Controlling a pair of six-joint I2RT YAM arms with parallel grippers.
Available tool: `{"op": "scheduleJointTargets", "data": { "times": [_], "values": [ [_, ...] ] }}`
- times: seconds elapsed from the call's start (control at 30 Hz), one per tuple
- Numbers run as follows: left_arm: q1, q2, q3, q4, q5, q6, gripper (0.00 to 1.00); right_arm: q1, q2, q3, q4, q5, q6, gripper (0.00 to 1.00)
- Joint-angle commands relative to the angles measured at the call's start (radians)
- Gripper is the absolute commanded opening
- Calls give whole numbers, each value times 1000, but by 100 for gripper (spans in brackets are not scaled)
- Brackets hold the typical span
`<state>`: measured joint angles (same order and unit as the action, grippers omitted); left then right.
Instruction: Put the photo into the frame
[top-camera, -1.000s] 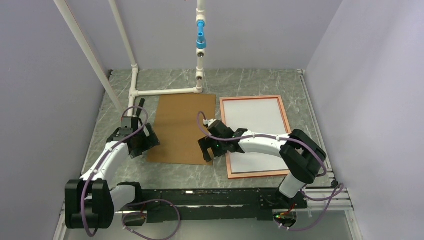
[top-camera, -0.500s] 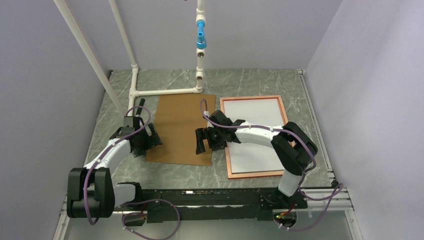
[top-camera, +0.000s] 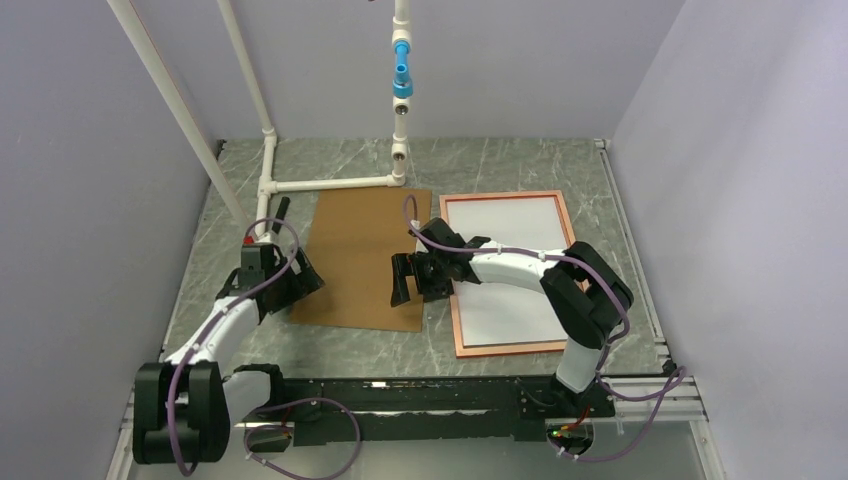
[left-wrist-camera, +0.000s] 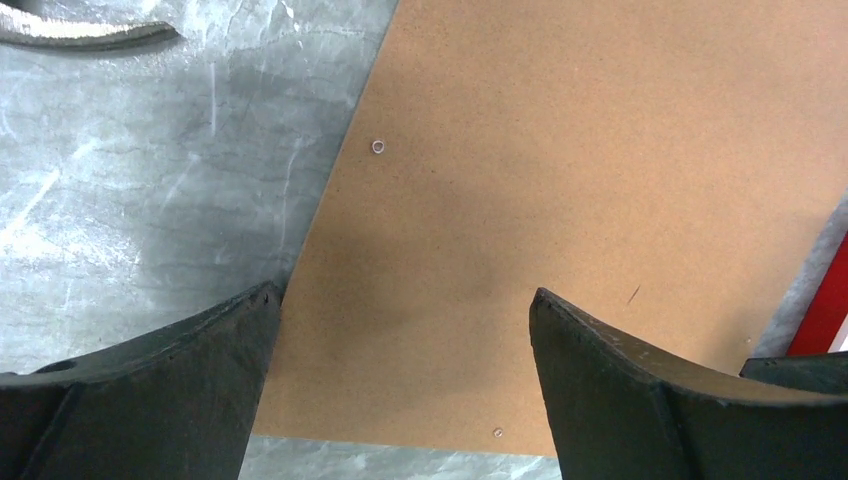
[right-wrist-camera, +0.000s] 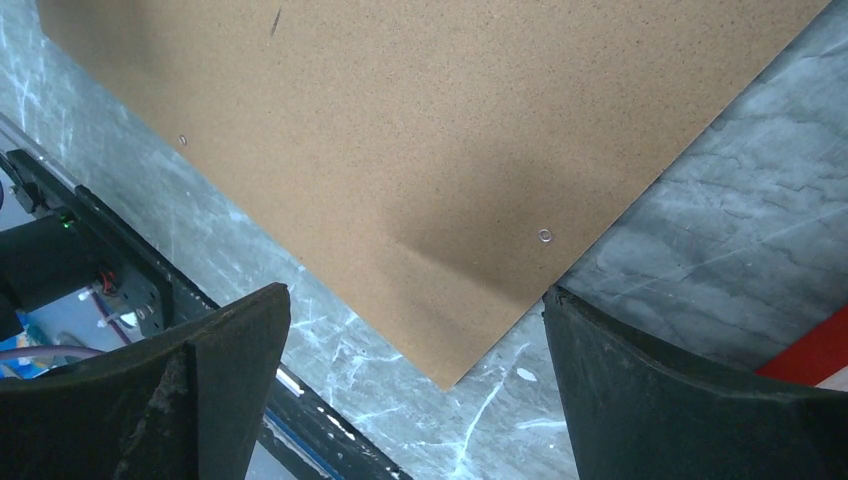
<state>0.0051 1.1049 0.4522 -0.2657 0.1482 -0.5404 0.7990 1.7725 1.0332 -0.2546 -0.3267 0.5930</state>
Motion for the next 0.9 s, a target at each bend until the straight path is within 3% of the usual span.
{"op": "scheduleJointTargets", "data": {
  "times": [0.0,0.37,0.87],
  "values": [
    [-45,-72,-98,-79,193,-98,96,20,12,-44,-47,-96,37,99],
    [-259,-229,-132,-215,93,-266,94,54,-40,-138,-48,-127,55,99],
    [-470,-486,-185,-397,-60,-495,94,118,-81,-166,-139,-29,61,100]
  ]
}}
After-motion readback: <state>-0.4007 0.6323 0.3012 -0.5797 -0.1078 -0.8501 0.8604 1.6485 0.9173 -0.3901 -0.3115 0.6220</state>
